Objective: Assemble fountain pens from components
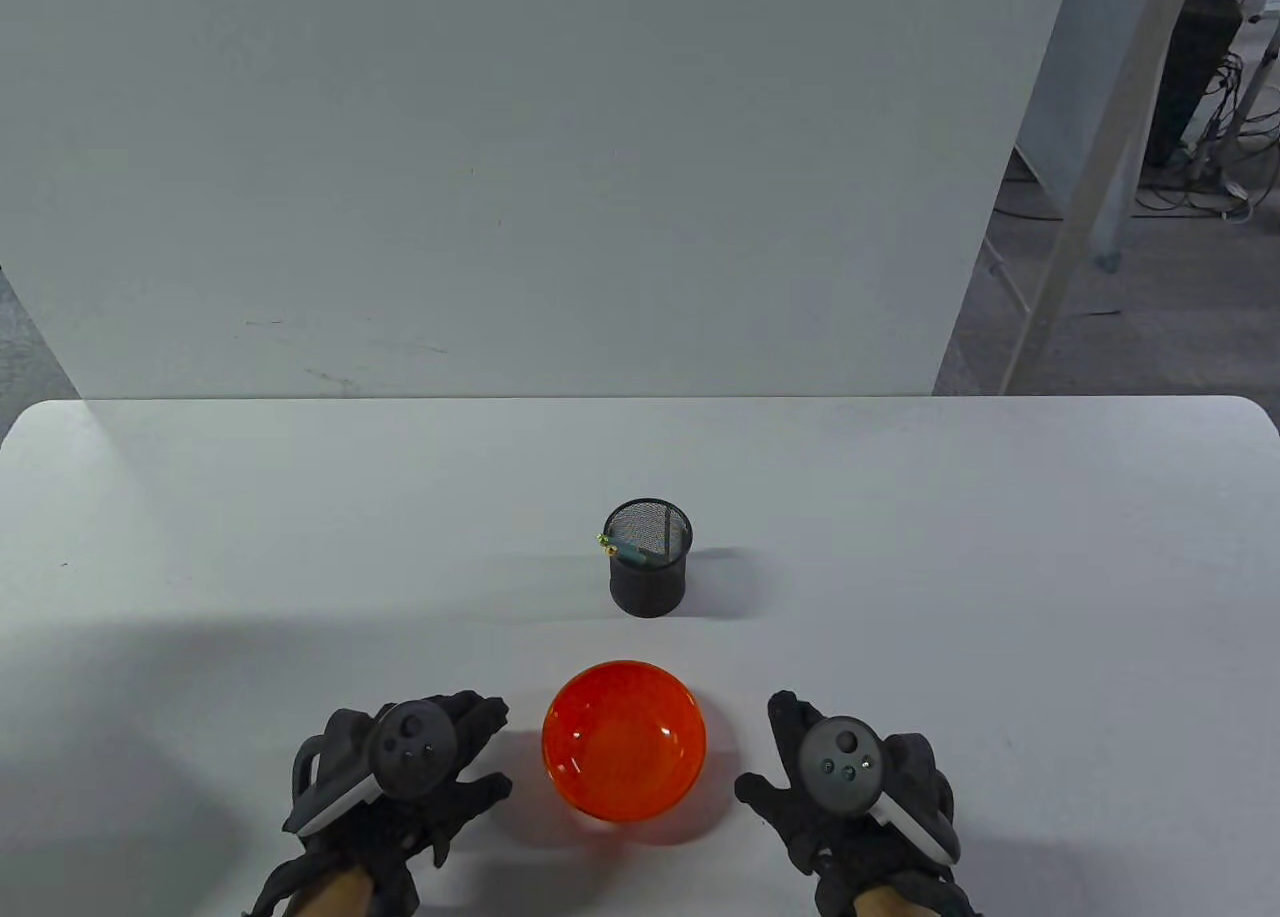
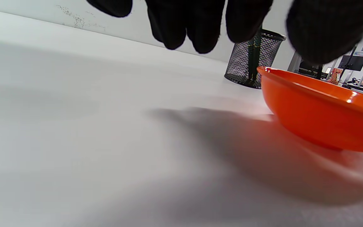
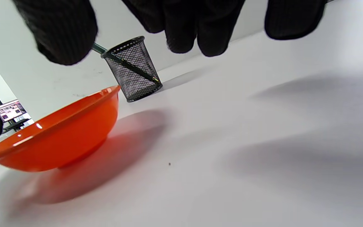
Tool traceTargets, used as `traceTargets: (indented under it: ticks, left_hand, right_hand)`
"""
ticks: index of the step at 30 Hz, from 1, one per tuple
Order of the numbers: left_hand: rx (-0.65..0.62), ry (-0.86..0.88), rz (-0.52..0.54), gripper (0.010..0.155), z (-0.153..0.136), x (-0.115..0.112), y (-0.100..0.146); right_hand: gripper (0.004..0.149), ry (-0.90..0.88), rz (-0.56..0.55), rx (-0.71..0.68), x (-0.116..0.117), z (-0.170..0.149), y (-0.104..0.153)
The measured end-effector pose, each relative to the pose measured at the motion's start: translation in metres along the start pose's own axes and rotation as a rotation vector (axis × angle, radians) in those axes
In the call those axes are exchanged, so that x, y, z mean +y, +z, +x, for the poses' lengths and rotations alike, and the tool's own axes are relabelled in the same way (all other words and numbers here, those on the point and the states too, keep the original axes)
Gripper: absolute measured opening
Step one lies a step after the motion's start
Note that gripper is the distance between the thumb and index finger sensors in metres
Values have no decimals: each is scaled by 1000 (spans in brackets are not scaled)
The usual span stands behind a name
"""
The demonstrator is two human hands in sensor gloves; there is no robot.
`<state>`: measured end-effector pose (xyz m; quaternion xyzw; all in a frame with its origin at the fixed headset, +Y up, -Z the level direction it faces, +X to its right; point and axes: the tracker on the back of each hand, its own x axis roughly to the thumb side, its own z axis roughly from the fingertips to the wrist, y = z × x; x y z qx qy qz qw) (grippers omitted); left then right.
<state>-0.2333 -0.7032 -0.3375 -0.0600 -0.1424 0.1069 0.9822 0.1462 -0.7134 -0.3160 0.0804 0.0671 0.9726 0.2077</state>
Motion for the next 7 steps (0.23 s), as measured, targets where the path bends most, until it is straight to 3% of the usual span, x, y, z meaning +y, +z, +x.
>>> traceTargets:
  ticks: [7]
  left_hand:
    - [-10, -5, -9, 72, 1, -2, -1]
  right_hand:
    - [81, -35, -2, -23, -1, 2, 1]
